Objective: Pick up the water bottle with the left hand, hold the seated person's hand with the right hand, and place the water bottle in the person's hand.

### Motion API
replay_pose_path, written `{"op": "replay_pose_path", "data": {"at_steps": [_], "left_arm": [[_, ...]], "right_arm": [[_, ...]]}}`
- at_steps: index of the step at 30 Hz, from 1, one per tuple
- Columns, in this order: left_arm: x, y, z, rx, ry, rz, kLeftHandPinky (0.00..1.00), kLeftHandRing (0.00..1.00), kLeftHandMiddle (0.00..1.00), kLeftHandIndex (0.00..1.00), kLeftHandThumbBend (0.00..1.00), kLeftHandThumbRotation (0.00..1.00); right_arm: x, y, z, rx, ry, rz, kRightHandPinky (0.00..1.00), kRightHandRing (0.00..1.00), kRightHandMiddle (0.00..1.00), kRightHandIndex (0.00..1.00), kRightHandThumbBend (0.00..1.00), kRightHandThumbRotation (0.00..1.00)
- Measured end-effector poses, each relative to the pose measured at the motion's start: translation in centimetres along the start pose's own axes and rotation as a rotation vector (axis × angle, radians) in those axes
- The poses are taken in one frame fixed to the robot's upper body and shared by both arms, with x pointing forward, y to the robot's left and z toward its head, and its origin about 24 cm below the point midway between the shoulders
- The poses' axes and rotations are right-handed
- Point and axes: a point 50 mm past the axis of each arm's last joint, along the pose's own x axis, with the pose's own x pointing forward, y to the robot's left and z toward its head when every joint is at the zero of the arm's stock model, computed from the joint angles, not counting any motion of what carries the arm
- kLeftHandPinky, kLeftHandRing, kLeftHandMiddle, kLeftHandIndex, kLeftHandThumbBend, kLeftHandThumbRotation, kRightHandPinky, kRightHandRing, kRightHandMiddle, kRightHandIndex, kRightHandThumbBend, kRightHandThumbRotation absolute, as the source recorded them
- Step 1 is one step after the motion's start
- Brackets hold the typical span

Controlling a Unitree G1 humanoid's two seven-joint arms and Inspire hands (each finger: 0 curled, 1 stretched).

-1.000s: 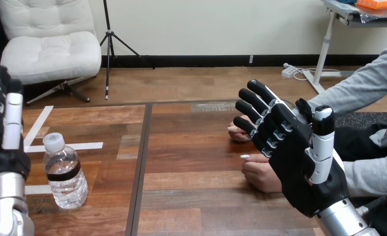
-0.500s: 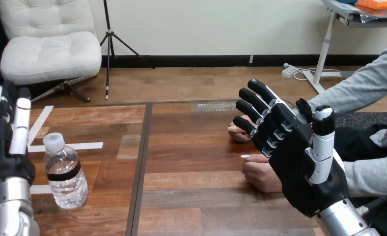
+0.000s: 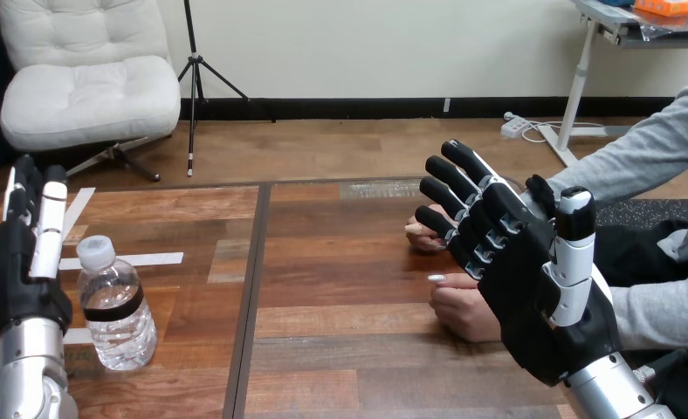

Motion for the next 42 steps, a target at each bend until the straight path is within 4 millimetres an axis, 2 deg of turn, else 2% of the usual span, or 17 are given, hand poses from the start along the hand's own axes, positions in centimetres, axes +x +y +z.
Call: {"op": "replay_pose_path", "data": {"at_steps": [5,13,19,22,24,32,42], "left_arm": [[-0.04,0.0,-0.21,-0.002,0.011,0.001,1.0,1.0,1.0,0.99,0.5,0.7],[-0.12,0.03,-0.52,-0.008,0.033,0.0,1.0,1.0,1.0,1.0,0.63,0.65],[-0.12,-0.06,-0.67,0.003,0.048,-0.004,1.0,1.0,1.0,1.0,0.79,0.55],[-0.11,-0.09,-0.69,0.011,0.05,-0.002,1.0,1.0,1.0,1.0,0.88,0.47],[-0.11,-0.13,-0.69,0.012,0.05,-0.001,1.0,1.0,1.0,1.0,0.94,0.38],[-0.11,-0.1,-0.68,0.003,0.049,0.0,1.0,1.0,1.0,1.0,0.99,0.16],[-0.11,-0.11,-0.67,-0.003,0.048,-0.007,1.0,1.0,1.0,1.0,1.0,0.05]], "right_arm": [[0.0,0.0,0.0,0.0,0.0,0.0,0.94,0.97,0.95,0.95,0.9,1.0],[0.0,0.0,0.0,0.0,0.0,0.0,0.94,0.96,0.95,0.95,0.91,1.0],[0.0,0.0,0.0,0.0,0.0,0.0,0.94,0.96,0.95,0.95,0.9,1.0],[0.0,0.0,0.0,0.0,0.0,0.0,0.94,0.96,0.95,0.95,0.9,1.0],[0.0,0.0,0.0,0.0,0.0,0.001,0.94,0.96,0.95,0.95,0.9,1.0],[0.0,0.0,0.0,0.001,0.0,0.001,0.94,0.96,0.95,0.95,0.91,1.0],[0.0,0.0,0.0,0.0,0.0,0.001,0.93,0.96,0.95,0.95,0.91,1.0]]}}
